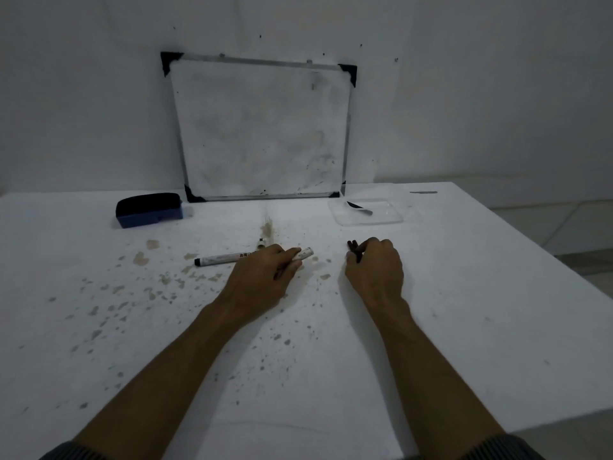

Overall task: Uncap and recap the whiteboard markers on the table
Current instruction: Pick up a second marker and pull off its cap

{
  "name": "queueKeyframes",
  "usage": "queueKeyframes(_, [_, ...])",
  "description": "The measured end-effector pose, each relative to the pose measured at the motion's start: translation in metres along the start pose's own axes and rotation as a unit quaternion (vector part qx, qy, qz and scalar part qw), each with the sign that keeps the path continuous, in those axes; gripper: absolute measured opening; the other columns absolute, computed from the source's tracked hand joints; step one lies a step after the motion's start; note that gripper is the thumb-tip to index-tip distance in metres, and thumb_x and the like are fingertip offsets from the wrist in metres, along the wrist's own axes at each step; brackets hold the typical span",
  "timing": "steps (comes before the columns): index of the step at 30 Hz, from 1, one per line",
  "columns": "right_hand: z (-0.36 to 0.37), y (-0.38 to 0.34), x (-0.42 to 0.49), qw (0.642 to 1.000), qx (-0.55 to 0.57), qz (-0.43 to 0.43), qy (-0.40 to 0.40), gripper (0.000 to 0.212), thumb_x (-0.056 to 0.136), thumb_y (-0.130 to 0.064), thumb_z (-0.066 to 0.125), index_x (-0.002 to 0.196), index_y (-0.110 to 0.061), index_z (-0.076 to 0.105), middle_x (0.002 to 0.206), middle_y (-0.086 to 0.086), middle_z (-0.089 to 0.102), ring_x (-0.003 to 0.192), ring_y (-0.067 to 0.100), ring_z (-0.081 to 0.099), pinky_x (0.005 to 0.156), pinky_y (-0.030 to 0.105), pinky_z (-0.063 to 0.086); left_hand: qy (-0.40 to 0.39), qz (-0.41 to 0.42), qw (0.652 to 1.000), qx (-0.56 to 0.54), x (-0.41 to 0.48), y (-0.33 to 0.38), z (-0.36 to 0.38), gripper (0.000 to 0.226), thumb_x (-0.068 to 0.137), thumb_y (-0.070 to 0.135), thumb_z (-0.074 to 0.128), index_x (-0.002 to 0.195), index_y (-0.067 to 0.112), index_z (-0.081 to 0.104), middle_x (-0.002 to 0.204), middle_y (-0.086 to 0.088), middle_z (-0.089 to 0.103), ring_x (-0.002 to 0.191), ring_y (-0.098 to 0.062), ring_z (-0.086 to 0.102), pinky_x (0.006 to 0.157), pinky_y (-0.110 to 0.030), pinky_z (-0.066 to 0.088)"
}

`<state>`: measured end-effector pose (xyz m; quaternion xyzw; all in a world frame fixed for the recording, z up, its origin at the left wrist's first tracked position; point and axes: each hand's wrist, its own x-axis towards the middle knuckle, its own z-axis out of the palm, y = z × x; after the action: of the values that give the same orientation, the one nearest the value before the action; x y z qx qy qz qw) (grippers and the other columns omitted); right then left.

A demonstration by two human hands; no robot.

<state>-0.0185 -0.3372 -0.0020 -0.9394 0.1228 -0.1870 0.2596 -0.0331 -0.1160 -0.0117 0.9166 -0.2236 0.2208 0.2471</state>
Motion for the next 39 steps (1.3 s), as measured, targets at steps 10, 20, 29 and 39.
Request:
queueKeyframes(10, [-0.007, -0.026, -0.006, 0.963, 0.255, -0.085, -0.02, 0.019, 0.103, -0.031, 0.058, 0.114, -0.017, 0.065, 0.11, -0.001, 0.063, 0.091, 0.009, 0.059, 0.075, 0.011, 0.044, 0.002, -0.193, 0.927, -0.322, -0.002, 0.014, -0.026, 0.03, 0.103, 0.038, 0.058, 0.092, 0.017, 0.076, 0.055, 0.009, 0.052, 0.045, -0.01, 0.041, 0.045, -0.022, 0.035])
queueKeyframes(20, [-0.002, -0.048, -0.022, 0.889, 0.41, -0.06, -0.194, 0.026, 0.102, -0.038, 0.057, 0.115, -0.018, 0.068, 0.096, -0.011, 0.074, 0.079, -0.008, 0.063, 0.073, 0.016, 0.046, -0.047, -0.24, 0.865, -0.438, -0.004, -0.004, -0.053, 0.018, 0.094, 0.037, 0.071, 0.109, 0.033, 0.08, 0.086, -0.01, 0.078, 0.062, -0.023, 0.06, 0.048, -0.028, 0.048])
queueKeyframes(29, [-0.001, -0.051, -0.021, 0.749, 0.611, 0.107, -0.235, 0.023, 0.093, -0.029, 0.074, 0.099, -0.007, 0.077, 0.088, 0.005, 0.059, 0.073, 0.011, 0.053, 0.072, 0.029, 0.049, -0.01, -0.201, 0.903, -0.379, -0.002, -0.015, -0.056, 0.033, 0.085, 0.034, 0.08, 0.116, 0.04, 0.076, 0.097, 0.002, 0.082, 0.071, -0.018, 0.069, 0.064, -0.026, 0.055])
queueKeyframes(39, [0.0, -0.049, -0.02, 0.816, 0.534, 0.076, -0.206, 0.021, 0.089, -0.029, 0.078, 0.104, -0.015, 0.073, 0.084, 0.001, 0.065, 0.069, 0.012, 0.059, 0.069, 0.027, 0.054, -0.047, -0.122, 0.954, -0.272, -0.005, -0.024, -0.045, 0.03, 0.091, 0.03, 0.076, 0.121, 0.03, 0.077, 0.09, 0.008, 0.077, 0.075, -0.009, 0.065, 0.068, -0.029, 0.052])
